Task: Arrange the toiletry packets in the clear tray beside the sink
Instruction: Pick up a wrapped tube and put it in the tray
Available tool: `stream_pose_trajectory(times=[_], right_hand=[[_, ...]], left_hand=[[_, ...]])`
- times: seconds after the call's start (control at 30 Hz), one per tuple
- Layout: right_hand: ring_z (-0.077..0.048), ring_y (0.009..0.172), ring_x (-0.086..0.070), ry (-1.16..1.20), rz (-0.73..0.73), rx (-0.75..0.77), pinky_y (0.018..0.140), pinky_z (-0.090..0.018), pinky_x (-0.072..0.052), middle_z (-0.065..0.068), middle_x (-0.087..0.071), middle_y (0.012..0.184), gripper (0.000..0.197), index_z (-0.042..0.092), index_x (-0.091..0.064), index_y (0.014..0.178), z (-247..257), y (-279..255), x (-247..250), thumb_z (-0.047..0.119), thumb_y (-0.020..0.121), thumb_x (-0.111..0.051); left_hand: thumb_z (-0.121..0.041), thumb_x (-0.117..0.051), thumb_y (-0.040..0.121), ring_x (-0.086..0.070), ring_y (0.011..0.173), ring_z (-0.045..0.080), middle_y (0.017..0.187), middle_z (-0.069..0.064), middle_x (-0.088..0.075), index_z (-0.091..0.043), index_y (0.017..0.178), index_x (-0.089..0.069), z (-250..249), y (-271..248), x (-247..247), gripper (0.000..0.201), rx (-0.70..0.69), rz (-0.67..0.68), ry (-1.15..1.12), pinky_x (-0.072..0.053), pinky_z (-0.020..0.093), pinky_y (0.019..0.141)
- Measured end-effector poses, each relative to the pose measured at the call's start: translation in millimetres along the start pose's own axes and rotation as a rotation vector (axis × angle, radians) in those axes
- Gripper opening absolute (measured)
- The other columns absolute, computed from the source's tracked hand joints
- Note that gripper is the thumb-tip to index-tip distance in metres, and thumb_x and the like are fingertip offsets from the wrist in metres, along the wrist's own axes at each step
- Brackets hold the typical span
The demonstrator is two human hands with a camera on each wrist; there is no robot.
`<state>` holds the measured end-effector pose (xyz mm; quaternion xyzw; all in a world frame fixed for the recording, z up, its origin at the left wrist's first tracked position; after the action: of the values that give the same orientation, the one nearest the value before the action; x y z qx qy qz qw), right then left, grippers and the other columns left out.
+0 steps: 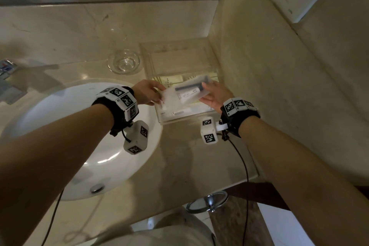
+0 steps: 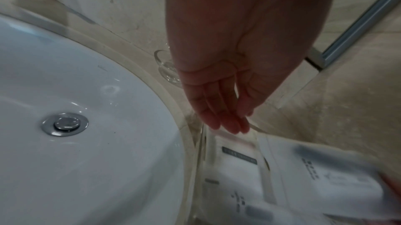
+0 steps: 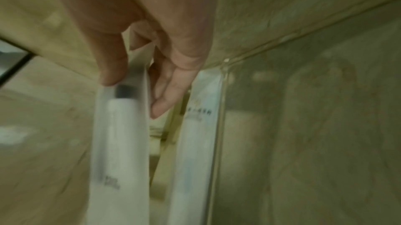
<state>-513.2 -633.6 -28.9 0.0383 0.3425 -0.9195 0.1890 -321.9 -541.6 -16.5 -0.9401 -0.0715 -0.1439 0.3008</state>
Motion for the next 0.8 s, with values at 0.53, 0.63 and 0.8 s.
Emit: stream_pose_trajectory(times=[0.53,0.63,0.8], right_hand=[[-0.020,0.098,-0.067,-0.148,-0.381,-0.015,0.077,-0.028,-0.056,-0.016,-0.053,0.128,0.038,0.005,-0.042,0.129,-7,30,64,0.015,0.094,-0.052],[-0.023,0.084,-0.067,-0.462,-0.467,0.009,0.080,-0.035,-0.058,-0.014,-0.061,0.121,0.041,0.005,-0.047,0.127,-2,32,62,0.025,0.092,-0.055],[-0.031,0.108,-0.061,-0.835,-0.563,0.025,0.093,-0.044,-0.052,-0.011,-0.058,0.126,0.048,0.008,-0.043,0.129,11,28,56,0.030,0.088,-0.058]], left_hand=[[-0.003,-0.054,0.086,-0.058,0.089,0.022,0.097,0.013,-0.062,-0.004,0.113,-0.060,7,27,-21,0.027,0.061,0.008,0.088,-0.046,0.021,0.068],[-0.003,-0.054,0.086,-0.059,0.076,0.016,0.090,0.010,-0.063,-0.009,0.104,-0.060,8,28,-18,0.020,0.061,0.007,0.065,-0.047,0.023,0.069],[-0.003,-0.052,0.087,-0.058,0.073,0.012,0.082,0.005,-0.061,-0.008,0.105,-0.060,9,30,-18,0.020,0.075,0.012,0.059,-0.048,0.023,0.069]])
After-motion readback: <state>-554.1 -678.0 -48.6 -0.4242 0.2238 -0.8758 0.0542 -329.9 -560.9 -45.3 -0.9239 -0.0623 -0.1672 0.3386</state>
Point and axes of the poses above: each hand's wrist, its own y-axis towards the middle knuckle, its own x-axis out of the back of the hand, z = x × y, the point moved 9 cm from there along y, towards the middle knuckle
